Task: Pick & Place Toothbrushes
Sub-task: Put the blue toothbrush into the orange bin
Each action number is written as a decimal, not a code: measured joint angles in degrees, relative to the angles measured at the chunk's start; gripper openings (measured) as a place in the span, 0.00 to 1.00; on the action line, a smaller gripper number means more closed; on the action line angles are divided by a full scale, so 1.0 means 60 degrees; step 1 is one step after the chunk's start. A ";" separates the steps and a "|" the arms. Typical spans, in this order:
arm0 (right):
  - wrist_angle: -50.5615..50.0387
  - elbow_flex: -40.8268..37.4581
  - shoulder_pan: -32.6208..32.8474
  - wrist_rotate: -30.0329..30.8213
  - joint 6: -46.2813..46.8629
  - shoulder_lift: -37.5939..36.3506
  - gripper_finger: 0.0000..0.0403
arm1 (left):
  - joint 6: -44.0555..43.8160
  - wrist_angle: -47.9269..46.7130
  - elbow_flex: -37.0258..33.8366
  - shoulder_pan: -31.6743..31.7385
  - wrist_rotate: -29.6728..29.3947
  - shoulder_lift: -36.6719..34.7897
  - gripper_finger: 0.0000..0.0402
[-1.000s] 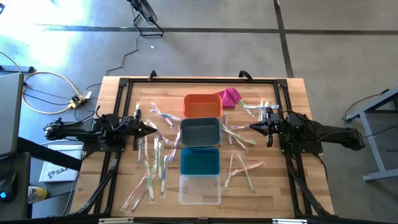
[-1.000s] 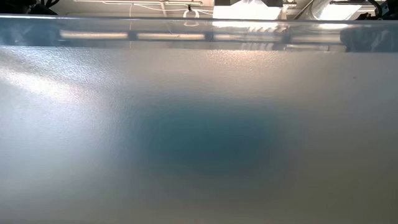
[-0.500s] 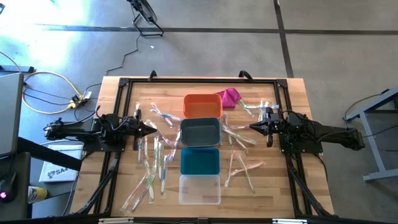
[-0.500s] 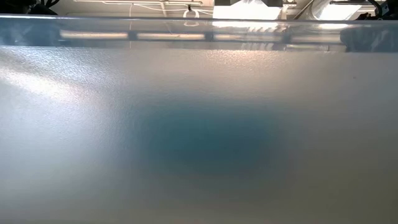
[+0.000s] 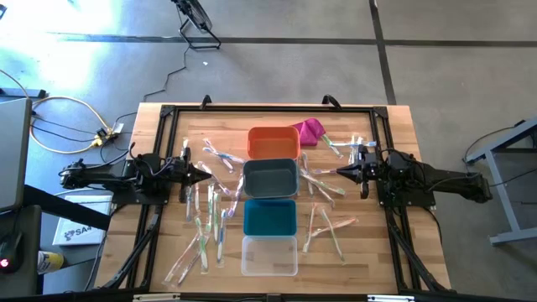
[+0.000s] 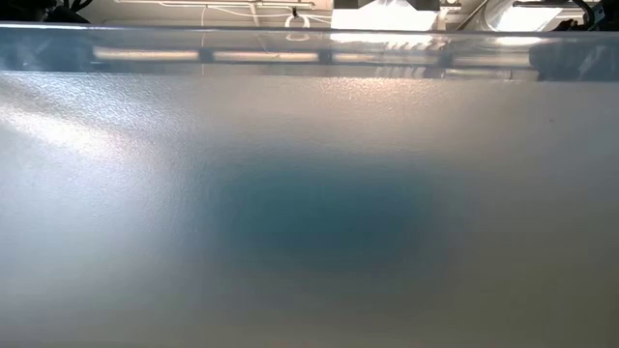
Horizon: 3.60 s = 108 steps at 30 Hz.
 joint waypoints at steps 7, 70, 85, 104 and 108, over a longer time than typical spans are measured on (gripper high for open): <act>0.0345 -0.0018 0.0004 -0.2591 0.0152 -0.0003 0.03 | 0.0000 -0.0002 0.0002 0.0002 -0.0003 0.0000 0.01; 0.0814 0.0011 0.0004 0.0350 0.0322 -0.0002 0.03 | -0.2510 0.0453 -0.0002 0.0002 0.0181 0.0000 0.01; 0.1544 0.0011 0.0000 0.0866 0.0274 0.0000 0.01 | -0.2503 0.0505 -0.0002 0.0002 0.0010 0.0003 0.01; 0.3516 0.0433 0.0000 0.1631 -0.0928 0.0941 0.01 | -0.1894 0.0530 -0.0002 0.0002 -0.1596 0.0002 0.01; 0.3469 0.1134 0.0003 0.1652 -0.1166 0.2107 0.01 | -0.1920 0.0526 -0.0002 0.0002 -0.1602 0.0000 0.01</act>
